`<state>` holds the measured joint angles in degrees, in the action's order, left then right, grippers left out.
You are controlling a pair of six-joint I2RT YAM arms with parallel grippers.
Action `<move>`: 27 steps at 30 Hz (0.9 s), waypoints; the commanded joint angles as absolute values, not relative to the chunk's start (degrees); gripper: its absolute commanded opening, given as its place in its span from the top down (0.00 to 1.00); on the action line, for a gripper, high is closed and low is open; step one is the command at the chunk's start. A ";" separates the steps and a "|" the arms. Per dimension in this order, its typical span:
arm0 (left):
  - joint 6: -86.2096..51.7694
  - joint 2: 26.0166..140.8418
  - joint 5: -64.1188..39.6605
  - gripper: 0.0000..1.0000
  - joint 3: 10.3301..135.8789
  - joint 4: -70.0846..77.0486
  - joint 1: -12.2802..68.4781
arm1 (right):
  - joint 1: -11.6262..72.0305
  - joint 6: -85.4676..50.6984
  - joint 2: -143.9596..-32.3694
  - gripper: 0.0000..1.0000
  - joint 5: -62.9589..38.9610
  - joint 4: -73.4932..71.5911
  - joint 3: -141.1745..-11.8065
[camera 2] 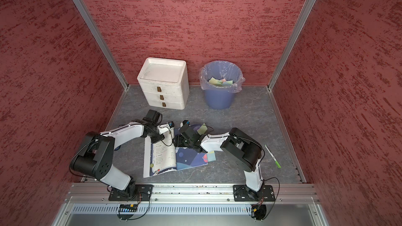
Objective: Peel off the used sticky note
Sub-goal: Adjust the book at the center of the board, then tear off the note from the book.
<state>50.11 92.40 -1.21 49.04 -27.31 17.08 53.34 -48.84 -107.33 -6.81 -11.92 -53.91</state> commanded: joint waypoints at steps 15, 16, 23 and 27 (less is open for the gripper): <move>44.46 84.36 -17.69 0.36 58.57 -44.15 21.28 | 41.82 -42.81 -74.81 0.24 -1.63 10.85 -41.04; 44.06 83.92 -20.57 0.34 59.39 -45.70 21.88 | 39.98 -42.08 -74.01 0.24 -2.06 12.03 -41.12; 38.36 91.18 -23.34 0.35 66.08 -47.32 31.41 | 30.08 -37.79 -76.26 0.26 -10.14 13.74 -42.97; 36.26 99.15 -22.26 0.40 69.90 -45.34 34.66 | 28.17 -36.31 -81.42 0.32 -14.51 11.91 -44.65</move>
<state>39.20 94.98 -21.19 67.51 -45.10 33.61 29.10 -39.00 -79.07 -9.37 11.25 -42.72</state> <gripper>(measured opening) 0.608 0.693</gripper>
